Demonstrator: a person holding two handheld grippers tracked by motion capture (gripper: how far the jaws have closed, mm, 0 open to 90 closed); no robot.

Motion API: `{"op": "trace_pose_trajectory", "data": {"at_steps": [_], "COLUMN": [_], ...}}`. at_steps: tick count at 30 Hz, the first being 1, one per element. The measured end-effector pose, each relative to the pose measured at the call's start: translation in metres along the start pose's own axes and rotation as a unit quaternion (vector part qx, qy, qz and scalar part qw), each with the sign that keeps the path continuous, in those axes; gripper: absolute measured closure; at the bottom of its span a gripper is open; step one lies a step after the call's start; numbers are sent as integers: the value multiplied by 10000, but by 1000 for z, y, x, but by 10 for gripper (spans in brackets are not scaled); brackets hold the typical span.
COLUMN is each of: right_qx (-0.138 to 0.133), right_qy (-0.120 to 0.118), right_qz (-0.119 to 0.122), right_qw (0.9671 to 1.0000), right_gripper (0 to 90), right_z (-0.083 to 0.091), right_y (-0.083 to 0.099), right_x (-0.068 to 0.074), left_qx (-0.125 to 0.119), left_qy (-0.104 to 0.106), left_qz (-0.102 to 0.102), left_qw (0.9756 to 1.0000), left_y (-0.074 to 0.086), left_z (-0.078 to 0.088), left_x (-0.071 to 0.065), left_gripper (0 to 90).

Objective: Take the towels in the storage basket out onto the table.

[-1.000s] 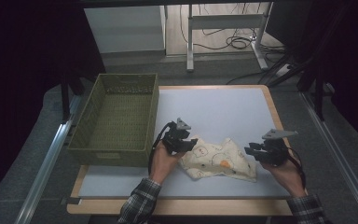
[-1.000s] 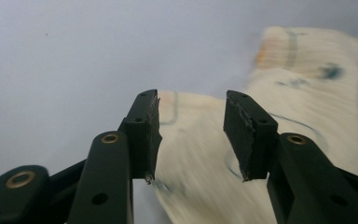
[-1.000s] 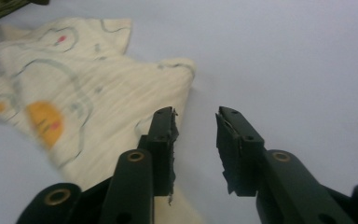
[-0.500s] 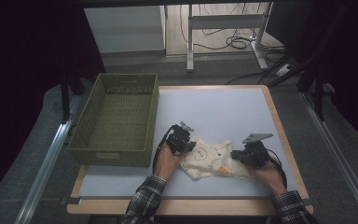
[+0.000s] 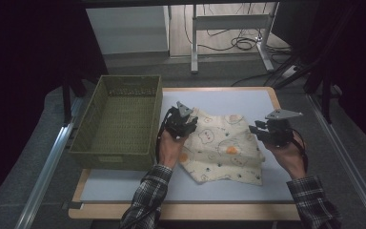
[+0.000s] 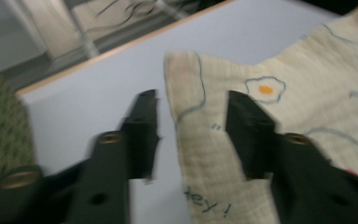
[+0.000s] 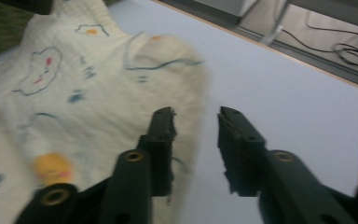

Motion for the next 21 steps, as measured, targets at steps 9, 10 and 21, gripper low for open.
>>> {"op": "trace_pose_trajectory", "data": {"at_steps": [9, 10, 21], "right_qx": [370, 370, 729], "right_qy": [1, 1, -365], "right_qz": [-677, -677, -640], "right_qw": [9970, 9970, 9946], "right_gripper": [596, 596, 576], "right_z": [-18, -18, -79], "right_y": [44, 44, 56], "right_x": [-20, -20, -9], "left_qx": [475, 475, 788], "left_qy": [178, 178, -107], "left_qz": [174, 174, 256], "left_qw": [9986, 9986, 9965], "left_y": [35, 35, 53], "left_z": [-19, -19, -51], "left_x": [6, 6, 20], "left_gripper": [478, 471, 435]}}
Point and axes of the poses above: each handheld gripper's, and its own axes: z roughly backward along the jaws, y roughly out of its underside, x roughly to its left, the point moved 2 cm from there along -z, roughly forward along the jaws, and after that the axes turned 12 degrees about z, right-handed, at the moved point
